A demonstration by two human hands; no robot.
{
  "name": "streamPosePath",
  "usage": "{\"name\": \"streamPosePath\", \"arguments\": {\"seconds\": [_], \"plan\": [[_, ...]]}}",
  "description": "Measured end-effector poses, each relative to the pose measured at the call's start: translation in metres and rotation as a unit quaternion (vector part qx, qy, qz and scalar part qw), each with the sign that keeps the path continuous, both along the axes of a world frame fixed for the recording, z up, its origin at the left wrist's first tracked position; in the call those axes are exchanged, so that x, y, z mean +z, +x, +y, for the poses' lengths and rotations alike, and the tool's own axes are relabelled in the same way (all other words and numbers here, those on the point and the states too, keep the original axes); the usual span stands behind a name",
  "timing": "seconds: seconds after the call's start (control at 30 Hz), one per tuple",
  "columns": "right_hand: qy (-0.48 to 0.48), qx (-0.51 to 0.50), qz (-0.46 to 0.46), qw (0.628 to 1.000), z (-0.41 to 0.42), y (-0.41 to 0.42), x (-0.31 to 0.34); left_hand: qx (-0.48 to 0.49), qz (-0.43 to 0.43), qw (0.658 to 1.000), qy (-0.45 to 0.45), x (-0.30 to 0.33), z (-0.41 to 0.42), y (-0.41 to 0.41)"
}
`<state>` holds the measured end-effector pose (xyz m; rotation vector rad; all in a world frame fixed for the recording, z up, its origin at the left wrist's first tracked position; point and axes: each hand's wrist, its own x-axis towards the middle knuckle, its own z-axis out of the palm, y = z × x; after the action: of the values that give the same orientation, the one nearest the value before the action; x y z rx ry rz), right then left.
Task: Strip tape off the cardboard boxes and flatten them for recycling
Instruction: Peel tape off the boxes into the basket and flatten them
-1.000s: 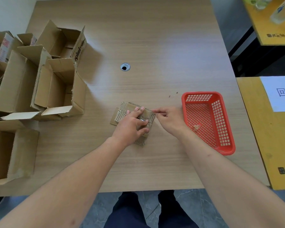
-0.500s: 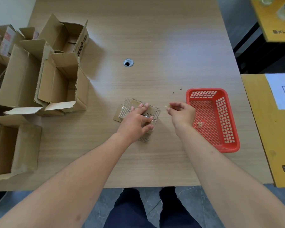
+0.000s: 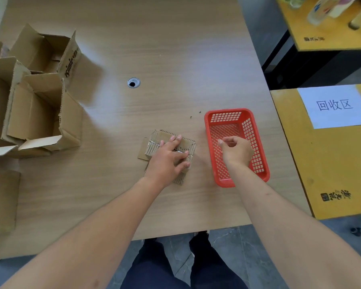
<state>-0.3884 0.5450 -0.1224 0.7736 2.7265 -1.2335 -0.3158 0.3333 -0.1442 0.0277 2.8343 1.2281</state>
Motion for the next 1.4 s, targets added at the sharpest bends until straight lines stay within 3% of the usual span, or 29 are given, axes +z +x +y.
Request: {"name": "streamPosePath", "arguments": {"seconds": [0.27,0.5,0.63,0.87,1.07,1.4], "plan": [[0.084,0.146,-0.056,0.984,0.020,0.016,-0.044,0.019,0.019,1.000,0.015,-0.006,0.018,0.001],[0.170,0.245,-0.094,0.950,0.024,0.019,-0.045,0.033,0.005,0.999,0.006,-0.001,0.023,0.004],[0.163,0.251,-0.132,0.945,0.028,0.016,-0.043,0.039,0.000,0.999,-0.004,-0.001,0.025,0.005],[0.207,0.220,-0.110,0.947,0.036,0.015,-0.028,0.030,-0.011,0.999,-0.012,-0.001,0.025,0.004],[0.173,0.200,-0.111,0.958,0.042,0.019,-0.025,0.009,-0.022,0.999,-0.021,0.003,0.023,0.003],[0.006,0.182,-0.108,0.977,0.045,0.025,-0.033,-0.007,-0.018,1.000,-0.025,0.000,0.020,0.005]]}}
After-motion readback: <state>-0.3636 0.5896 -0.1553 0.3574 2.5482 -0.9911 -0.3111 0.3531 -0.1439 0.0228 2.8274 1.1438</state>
